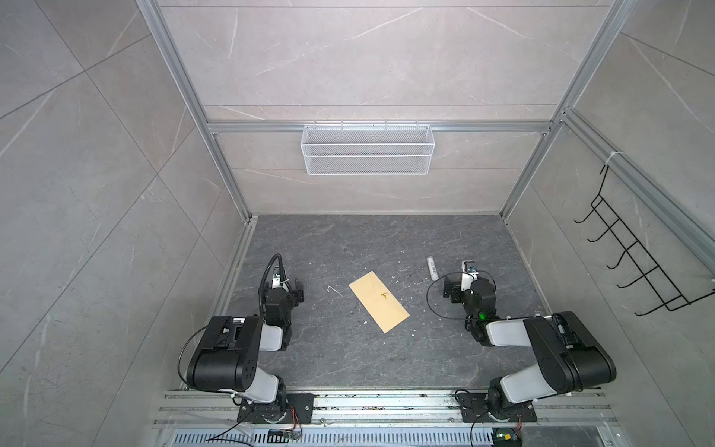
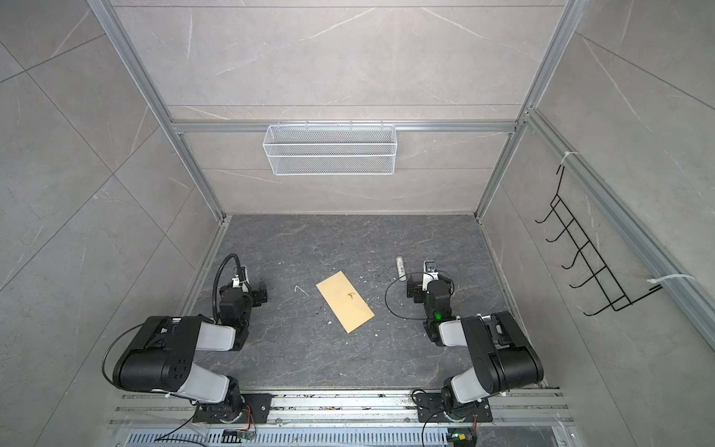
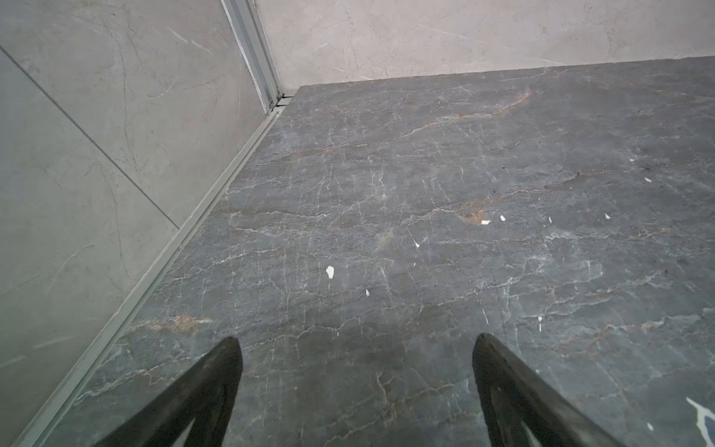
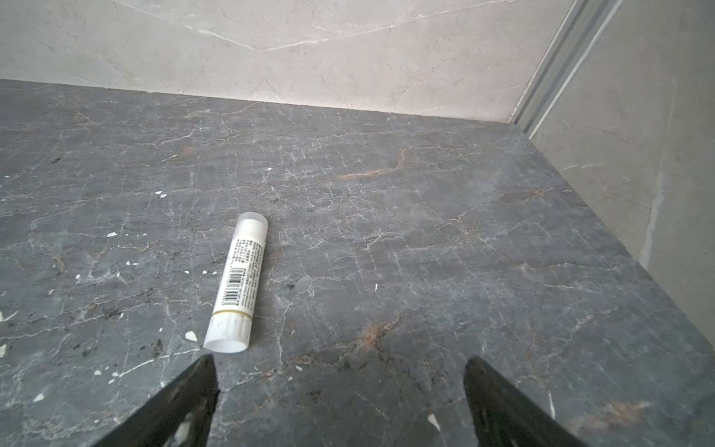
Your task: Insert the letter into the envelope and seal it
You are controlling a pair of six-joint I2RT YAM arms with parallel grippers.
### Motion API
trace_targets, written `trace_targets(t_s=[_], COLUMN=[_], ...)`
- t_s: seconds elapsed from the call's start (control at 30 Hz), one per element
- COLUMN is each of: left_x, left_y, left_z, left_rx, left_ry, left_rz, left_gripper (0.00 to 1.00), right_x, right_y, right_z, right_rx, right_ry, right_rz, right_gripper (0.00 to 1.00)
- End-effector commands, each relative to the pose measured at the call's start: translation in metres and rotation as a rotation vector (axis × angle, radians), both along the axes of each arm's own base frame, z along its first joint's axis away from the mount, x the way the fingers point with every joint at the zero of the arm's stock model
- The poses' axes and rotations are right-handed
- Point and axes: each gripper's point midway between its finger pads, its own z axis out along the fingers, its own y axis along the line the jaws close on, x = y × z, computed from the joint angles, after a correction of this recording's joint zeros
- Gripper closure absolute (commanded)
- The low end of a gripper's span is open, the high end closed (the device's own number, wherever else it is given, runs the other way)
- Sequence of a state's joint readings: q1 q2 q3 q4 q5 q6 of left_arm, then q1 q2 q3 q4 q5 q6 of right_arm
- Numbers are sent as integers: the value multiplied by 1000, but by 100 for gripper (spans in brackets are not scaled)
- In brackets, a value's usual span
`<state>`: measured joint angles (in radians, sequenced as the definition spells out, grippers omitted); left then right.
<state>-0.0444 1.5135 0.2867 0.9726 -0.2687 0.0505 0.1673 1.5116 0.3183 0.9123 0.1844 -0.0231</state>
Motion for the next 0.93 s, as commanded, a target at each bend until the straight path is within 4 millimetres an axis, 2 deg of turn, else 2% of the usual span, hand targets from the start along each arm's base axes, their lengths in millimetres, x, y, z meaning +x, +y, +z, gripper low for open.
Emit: trace_targets(t_s=[0.0, 0.9], left_x=[11, 9], left_y=[5, 5], left_z=[4, 8], left_rx=[-75, -71], left_ry=[12, -7], left_rz=[1, -7], left_gripper=[0, 0], right_x=[6, 7], right_y=[2, 1], right_z=[8, 7], right_rx=[8, 14], right_ry=[-31, -20], right_rz=[14, 15], right_gripper=[0, 0])
